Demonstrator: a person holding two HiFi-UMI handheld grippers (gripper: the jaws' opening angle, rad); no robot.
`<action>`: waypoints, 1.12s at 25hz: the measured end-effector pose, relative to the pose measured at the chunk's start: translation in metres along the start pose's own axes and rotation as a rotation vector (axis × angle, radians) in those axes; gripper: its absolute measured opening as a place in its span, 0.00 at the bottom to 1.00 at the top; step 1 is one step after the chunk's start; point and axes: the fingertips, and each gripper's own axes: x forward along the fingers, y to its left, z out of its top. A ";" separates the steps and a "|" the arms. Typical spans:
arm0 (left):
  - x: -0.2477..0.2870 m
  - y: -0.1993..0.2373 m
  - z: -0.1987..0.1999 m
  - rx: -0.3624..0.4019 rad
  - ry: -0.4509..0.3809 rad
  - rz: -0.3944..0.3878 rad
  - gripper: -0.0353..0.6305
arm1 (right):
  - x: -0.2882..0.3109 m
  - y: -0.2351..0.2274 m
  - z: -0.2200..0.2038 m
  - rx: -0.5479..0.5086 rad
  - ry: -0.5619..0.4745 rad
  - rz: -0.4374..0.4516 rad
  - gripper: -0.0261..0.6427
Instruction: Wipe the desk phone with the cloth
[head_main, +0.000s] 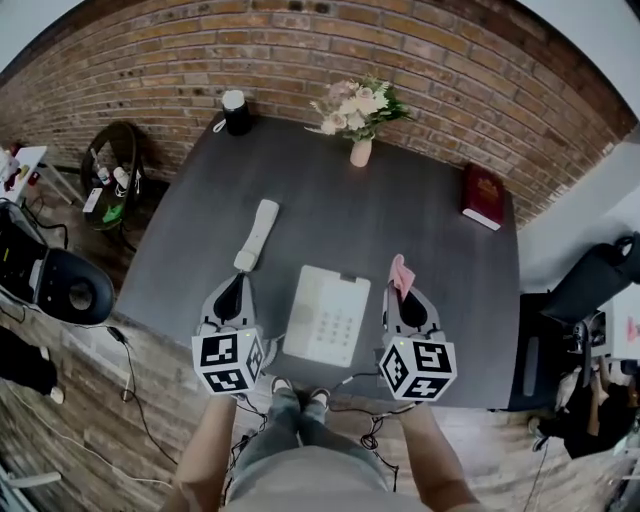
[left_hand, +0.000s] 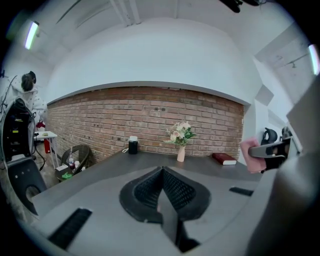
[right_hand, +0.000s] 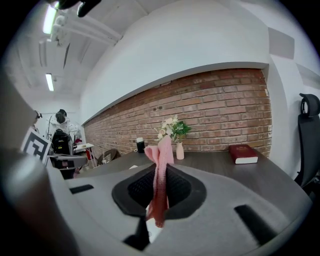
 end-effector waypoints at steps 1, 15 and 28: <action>-0.001 0.006 -0.005 -0.006 0.007 0.011 0.05 | 0.004 0.004 -0.003 -0.009 0.009 0.009 0.07; -0.031 0.082 -0.073 -0.097 0.083 0.161 0.05 | 0.054 0.081 -0.052 -0.208 0.149 0.191 0.07; -0.034 0.109 -0.113 -0.151 0.092 0.212 0.05 | 0.079 0.116 -0.100 -0.552 0.363 0.377 0.07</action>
